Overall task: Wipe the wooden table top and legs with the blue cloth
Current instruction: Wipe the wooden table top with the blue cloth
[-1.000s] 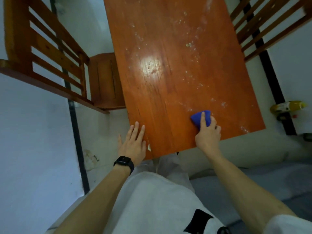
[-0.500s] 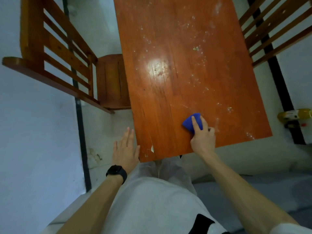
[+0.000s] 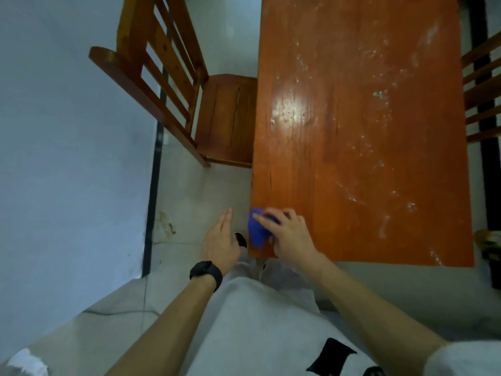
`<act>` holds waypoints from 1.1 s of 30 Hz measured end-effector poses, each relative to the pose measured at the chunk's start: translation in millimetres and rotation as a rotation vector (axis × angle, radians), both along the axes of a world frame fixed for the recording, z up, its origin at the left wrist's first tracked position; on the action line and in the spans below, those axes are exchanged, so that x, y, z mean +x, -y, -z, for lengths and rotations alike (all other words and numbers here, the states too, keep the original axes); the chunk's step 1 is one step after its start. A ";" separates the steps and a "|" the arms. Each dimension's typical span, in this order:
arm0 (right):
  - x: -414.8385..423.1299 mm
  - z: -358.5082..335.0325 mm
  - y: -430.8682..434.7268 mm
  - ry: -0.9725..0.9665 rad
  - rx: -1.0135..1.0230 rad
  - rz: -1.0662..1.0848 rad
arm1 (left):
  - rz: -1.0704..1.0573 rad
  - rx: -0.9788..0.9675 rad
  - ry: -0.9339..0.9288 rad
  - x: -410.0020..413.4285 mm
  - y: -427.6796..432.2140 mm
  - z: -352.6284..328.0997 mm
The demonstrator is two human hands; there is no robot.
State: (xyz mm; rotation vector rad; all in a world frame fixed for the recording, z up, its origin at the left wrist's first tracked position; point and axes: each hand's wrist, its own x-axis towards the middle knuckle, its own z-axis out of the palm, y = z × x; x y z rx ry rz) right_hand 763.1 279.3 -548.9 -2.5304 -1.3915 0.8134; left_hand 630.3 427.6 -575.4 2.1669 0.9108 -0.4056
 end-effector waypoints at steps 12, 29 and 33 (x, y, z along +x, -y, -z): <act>71.1 -14.8 21.8 0.096 0.030 0.481 | 0.546 0.262 -0.114 76.5 20.3 -10.6; 70.7 -1.2 67.1 0.256 -0.009 0.748 | 0.549 0.213 -0.221 77.2 34.3 -8.3; 35.3 18.6 55.8 0.210 0.006 0.378 | 0.522 0.210 -0.270 84.2 38.1 -17.6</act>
